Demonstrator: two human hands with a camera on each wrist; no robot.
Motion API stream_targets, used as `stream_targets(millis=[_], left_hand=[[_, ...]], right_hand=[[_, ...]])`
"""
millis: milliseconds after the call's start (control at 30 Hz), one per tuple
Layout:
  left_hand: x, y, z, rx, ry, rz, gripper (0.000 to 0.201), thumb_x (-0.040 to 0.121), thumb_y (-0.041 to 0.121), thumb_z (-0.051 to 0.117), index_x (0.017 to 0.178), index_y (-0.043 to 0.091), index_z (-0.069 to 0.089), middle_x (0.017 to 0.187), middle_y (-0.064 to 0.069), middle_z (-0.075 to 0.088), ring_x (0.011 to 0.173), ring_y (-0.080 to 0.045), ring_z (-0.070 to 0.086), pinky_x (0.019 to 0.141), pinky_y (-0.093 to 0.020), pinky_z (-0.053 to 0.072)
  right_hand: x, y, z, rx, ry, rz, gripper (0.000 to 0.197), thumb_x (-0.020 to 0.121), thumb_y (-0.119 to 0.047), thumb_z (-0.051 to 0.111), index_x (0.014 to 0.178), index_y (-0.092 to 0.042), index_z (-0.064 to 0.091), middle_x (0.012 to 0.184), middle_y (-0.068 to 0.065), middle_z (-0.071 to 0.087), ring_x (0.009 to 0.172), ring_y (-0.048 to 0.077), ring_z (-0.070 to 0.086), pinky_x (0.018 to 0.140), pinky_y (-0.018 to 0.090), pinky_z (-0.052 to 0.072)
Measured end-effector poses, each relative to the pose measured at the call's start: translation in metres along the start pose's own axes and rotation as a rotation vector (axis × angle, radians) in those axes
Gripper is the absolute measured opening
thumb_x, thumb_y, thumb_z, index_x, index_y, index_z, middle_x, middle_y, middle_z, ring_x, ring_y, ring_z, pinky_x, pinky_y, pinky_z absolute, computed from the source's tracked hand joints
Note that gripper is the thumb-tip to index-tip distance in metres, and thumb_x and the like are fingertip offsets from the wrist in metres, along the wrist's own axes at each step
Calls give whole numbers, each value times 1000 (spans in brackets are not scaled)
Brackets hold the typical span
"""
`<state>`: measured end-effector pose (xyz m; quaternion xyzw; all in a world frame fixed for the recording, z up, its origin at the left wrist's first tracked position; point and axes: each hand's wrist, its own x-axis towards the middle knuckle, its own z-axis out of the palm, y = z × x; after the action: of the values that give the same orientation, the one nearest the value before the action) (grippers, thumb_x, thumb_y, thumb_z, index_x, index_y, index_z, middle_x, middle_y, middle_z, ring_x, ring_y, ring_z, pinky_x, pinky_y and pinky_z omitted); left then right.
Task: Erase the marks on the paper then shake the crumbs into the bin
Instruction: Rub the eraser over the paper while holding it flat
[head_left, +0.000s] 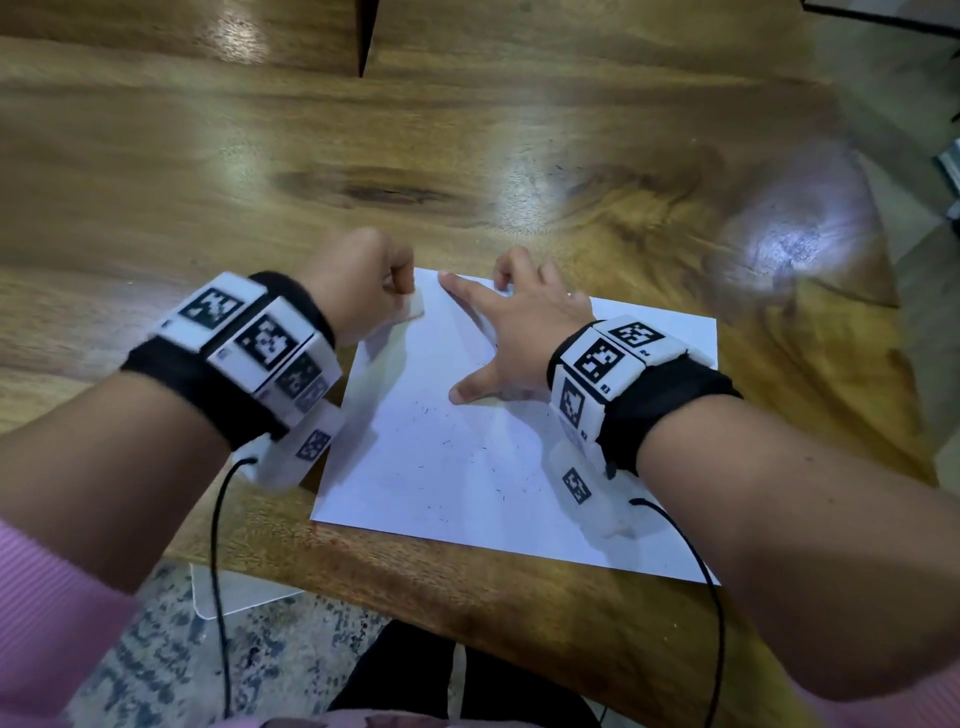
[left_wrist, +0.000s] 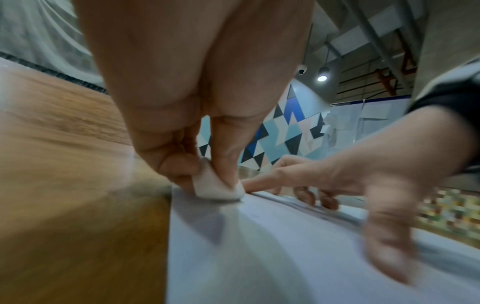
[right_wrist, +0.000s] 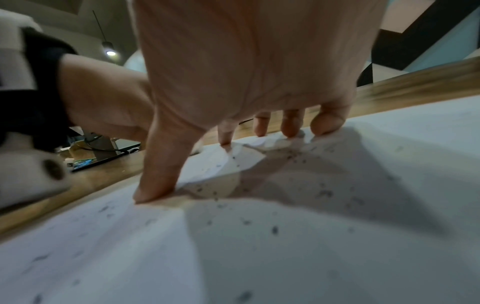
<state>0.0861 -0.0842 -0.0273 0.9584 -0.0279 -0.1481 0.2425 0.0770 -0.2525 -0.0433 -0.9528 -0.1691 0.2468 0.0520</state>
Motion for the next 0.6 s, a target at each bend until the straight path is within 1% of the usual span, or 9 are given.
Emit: stream_targets(millis=[67, 100, 200, 300, 367, 433, 500, 567, 600], left_hand=[[-13, -4, 1, 7, -103, -5, 19, 74, 7, 67, 63, 17, 55, 60, -1, 53, 60, -20, 48, 55, -23, 34], [-15, -4, 2, -2, -133, -5, 20, 74, 8, 68, 63, 18, 55, 60, 1, 52, 59, -19, 48, 54, -22, 35], [-2, 3, 2, -58, -54, -5, 8, 74, 8, 69, 73, 13, 62, 61, 2, 51, 67, -21, 50, 57, -24, 35], [12, 11, 6, -79, 26, -12, 7, 74, 4, 66, 80, 7, 65, 60, 6, 45, 71, -19, 48, 65, -25, 34], [8, 9, 9, -92, 42, -5, 5, 74, 4, 67, 79, 5, 65, 60, 4, 46, 67, -19, 47, 65, -24, 33], [-3, 5, 12, -85, 28, 12, 5, 75, 5, 67, 74, 9, 63, 58, 4, 48, 58, -16, 45, 58, -22, 32], [-10, 3, 14, -54, 5, 24, 12, 76, 3, 65, 70, 13, 60, 57, 8, 48, 54, -9, 44, 51, -20, 31], [-8, 4, 12, -59, 4, 18, 13, 76, 3, 64, 71, 14, 60, 59, 5, 50, 57, -14, 46, 53, -23, 33], [-4, 6, 10, -61, 15, 14, 10, 77, 4, 65, 73, 12, 61, 61, 1, 52, 62, -18, 48, 58, -24, 34]], right_hand=[[0, 0, 1, 3, 7, 0, 106, 57, -69, 72, 142, -54, 10, 125, -4, 20, 114, 19, 25, 86, 35, 28], [0, 0, 2, 7, 13, 1, 106, 57, -69, 72, 142, -54, 10, 125, -4, 20, 113, 19, 25, 86, 35, 27], [-2, -1, 3, 36, 33, 17, 107, 57, -67, 74, 143, -53, 11, 124, -4, 21, 114, 19, 25, 86, 34, 26], [-3, -1, 4, 73, 46, 35, 109, 57, -65, 75, 145, -48, 13, 126, -5, 22, 117, 18, 25, 89, 36, 28], [-6, -1, 5, 80, 49, 35, 108, 58, -65, 75, 146, -46, 14, 128, -5, 22, 118, 18, 25, 88, 35, 27], [-8, -1, 6, 68, 49, 27, 105, 61, -66, 73, 146, -47, 13, 130, -5, 22, 117, 18, 24, 86, 34, 26], [-10, -1, 7, 37, 42, 17, 104, 64, -68, 69, 146, -47, 10, 133, -5, 21, 118, 20, 23, 85, 34, 26], [-9, -1, 7, 11, 30, 17, 104, 65, -70, 66, 147, -46, 5, 135, -4, 19, 120, 21, 22, 87, 35, 27], [-8, -1, 8, 4, 25, 20, 105, 65, -70, 66, 147, -45, 4, 135, -4, 18, 120, 21, 22, 88, 36, 27]])
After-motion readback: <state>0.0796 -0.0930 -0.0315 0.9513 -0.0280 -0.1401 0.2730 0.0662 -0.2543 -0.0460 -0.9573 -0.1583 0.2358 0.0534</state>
